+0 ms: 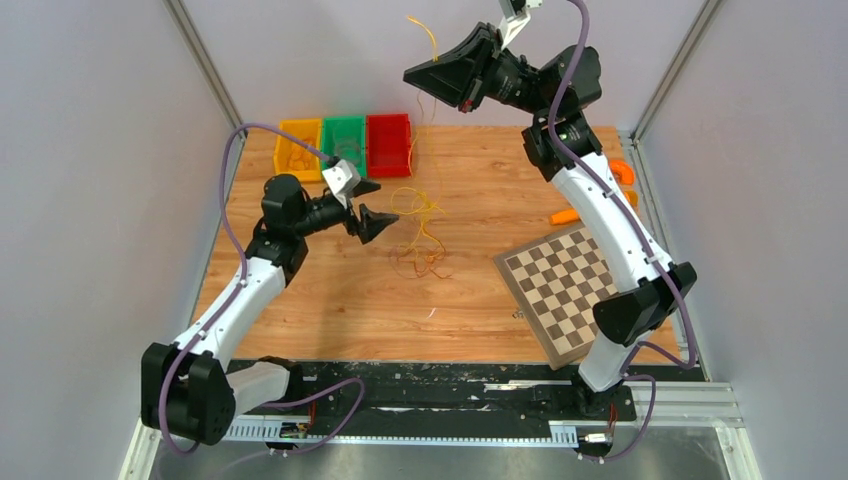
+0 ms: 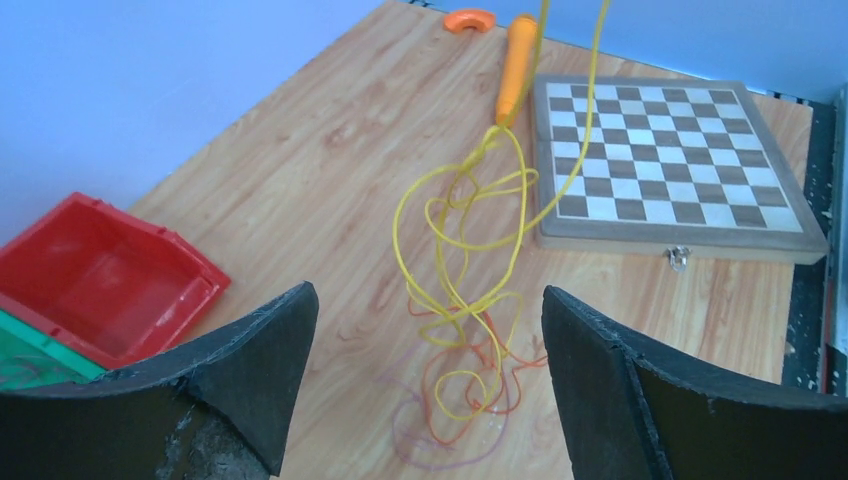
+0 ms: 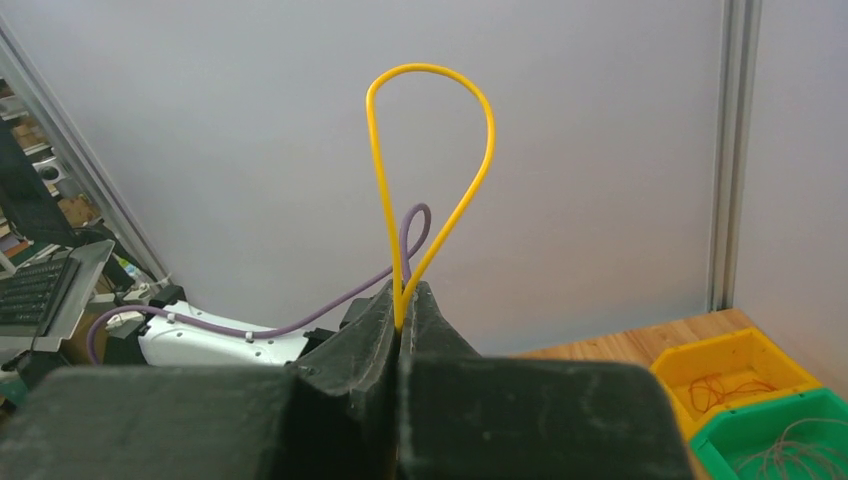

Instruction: Untangle the cables

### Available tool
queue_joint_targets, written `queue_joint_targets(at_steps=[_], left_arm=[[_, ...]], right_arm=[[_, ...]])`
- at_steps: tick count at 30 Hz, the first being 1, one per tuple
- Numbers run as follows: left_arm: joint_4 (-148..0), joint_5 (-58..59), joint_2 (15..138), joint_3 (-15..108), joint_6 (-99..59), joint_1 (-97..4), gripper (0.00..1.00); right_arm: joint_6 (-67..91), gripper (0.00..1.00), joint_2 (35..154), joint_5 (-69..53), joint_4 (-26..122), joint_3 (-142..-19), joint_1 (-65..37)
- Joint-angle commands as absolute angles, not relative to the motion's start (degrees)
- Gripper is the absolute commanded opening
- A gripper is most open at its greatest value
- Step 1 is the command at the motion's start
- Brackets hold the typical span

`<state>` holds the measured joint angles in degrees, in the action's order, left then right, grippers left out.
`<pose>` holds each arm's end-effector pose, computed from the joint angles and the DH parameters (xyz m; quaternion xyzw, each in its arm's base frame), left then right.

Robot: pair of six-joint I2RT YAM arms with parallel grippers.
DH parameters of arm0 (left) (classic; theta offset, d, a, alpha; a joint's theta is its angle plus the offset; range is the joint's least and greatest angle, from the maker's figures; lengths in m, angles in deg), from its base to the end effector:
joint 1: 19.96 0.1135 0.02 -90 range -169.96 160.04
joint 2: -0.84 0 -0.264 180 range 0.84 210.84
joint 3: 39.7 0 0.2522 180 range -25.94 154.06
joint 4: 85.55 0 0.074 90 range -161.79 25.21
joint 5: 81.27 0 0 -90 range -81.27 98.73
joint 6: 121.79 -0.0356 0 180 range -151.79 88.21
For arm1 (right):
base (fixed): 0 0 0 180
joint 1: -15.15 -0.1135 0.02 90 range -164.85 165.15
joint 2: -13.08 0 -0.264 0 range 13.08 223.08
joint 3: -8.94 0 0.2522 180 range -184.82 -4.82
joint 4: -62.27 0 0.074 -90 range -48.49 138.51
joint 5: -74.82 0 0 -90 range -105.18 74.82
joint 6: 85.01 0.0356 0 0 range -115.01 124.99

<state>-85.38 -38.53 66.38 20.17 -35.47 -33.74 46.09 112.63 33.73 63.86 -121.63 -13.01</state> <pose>0.2456 -0.0872 0.3189 0.3687 0.6313 -0.3504 0.5854 0.3065 0.1945 0.5563 -0.3116 0.4752 0.6173 0.5441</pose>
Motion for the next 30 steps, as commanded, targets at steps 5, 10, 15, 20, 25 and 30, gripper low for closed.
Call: queue_joint_targets(at_steps=[5,10,15,20,25,30], left_arm=[[-99.0,-35.35,66.79,15.64,-17.23,-27.96,0.92],[-102.62,-37.08,60.13,3.97,-19.33,-26.25,1.0],[-102.42,-35.72,58.79,0.79,-24.76,-30.83,1.0],[-109.52,-31.26,68.64,4.09,-22.57,-37.39,1.0],[-112.27,-30.9,78.86,9.72,-20.21,-41.22,0.95],[-111.13,-33.72,82.47,10.11,-20.62,-41.4,0.61]], right_arm=[[44.85,0.0,112.46,32.42,65.04,-126.54,-14.78],[44.28,0.0,114.1,29.62,64.01,-130.8,-14.88],[44.21,0.0,114.2,28.88,63.76,-130.48,-15.3],[44.1,0.0,114.05,28.27,63.8,-130.59,-15.8],[42.32,0.0,114.16,27.1,62.52,-132.4,-15.88],[40.71,0.0,113.65,26.2,61.67,-133.19,-15.93]])
